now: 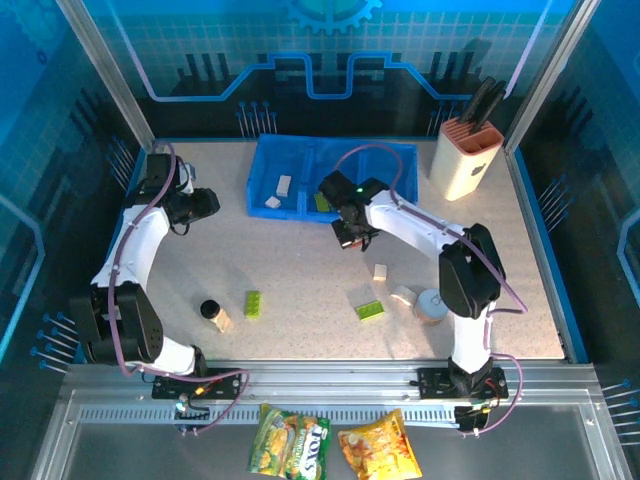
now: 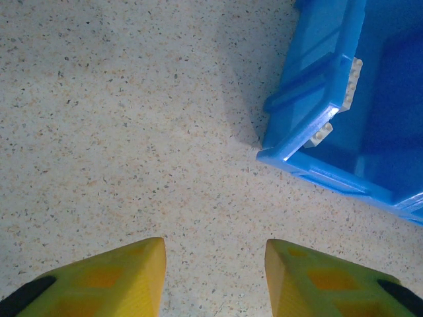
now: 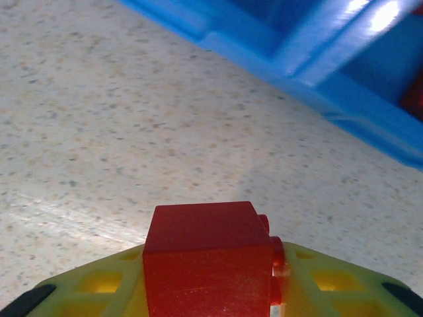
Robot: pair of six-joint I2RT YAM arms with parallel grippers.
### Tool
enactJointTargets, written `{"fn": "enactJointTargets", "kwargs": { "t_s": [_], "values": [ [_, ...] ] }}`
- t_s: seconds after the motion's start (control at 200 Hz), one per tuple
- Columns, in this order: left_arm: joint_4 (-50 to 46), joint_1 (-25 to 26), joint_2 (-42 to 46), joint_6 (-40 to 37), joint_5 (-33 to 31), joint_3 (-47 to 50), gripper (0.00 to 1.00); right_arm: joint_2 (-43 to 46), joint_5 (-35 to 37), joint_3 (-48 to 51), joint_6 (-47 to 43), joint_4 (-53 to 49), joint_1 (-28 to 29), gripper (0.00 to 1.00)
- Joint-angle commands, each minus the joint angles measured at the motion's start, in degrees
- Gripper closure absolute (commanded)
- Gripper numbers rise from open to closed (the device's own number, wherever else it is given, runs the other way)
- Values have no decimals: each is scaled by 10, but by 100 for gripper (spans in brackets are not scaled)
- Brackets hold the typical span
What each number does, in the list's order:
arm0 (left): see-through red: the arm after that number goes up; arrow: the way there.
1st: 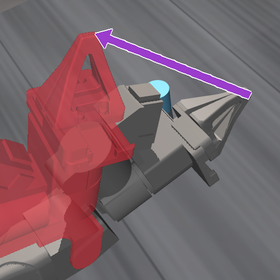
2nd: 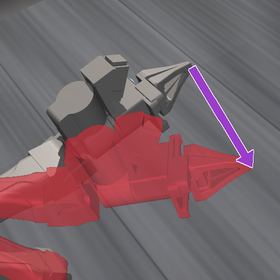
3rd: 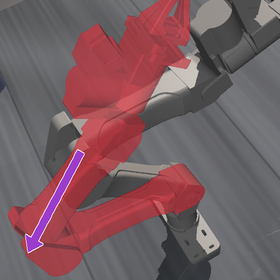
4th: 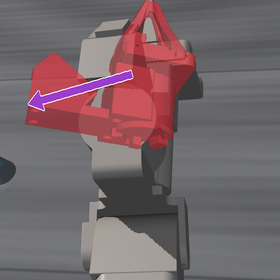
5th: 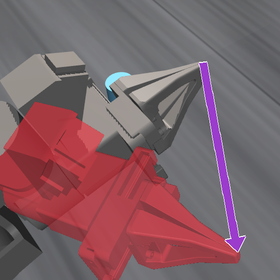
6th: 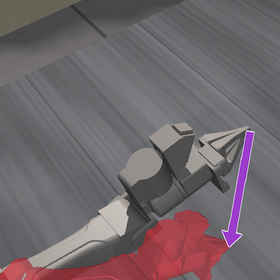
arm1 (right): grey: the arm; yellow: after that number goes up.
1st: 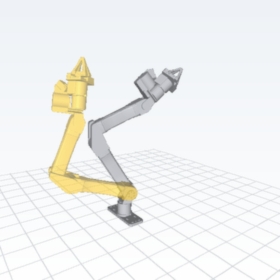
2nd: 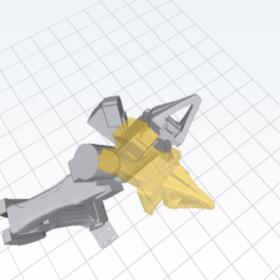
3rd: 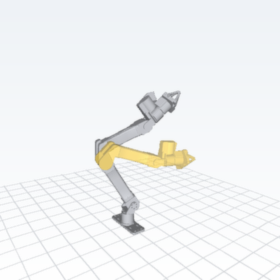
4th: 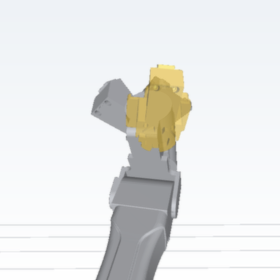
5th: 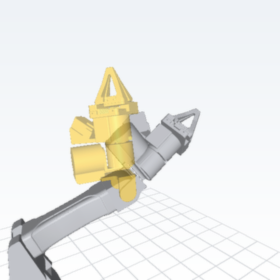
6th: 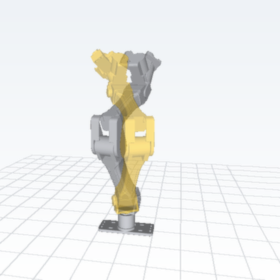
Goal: Sort the legos into containers by color
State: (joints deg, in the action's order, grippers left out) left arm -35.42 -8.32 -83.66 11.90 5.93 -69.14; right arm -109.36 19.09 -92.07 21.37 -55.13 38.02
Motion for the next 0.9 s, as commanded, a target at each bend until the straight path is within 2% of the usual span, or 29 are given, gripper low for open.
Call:
{"fn": "enactJointTargets", "kwargs": {
  "t_s": [0.0, 0.39, 0.895],
  "values": [
    [4, -5, 10, -1, 16, 10, 55, 35, 13, 20, -2, 7, -30, 55],
    [4, -5, 10, -1, 16, 11, 55, 32, -5, 7, -29, 29, -119, 55],
    [5, -4, 8, -3, 19, 13, 55, -80, -62, -103, -46, 62, -181, 56]
  ]
}}
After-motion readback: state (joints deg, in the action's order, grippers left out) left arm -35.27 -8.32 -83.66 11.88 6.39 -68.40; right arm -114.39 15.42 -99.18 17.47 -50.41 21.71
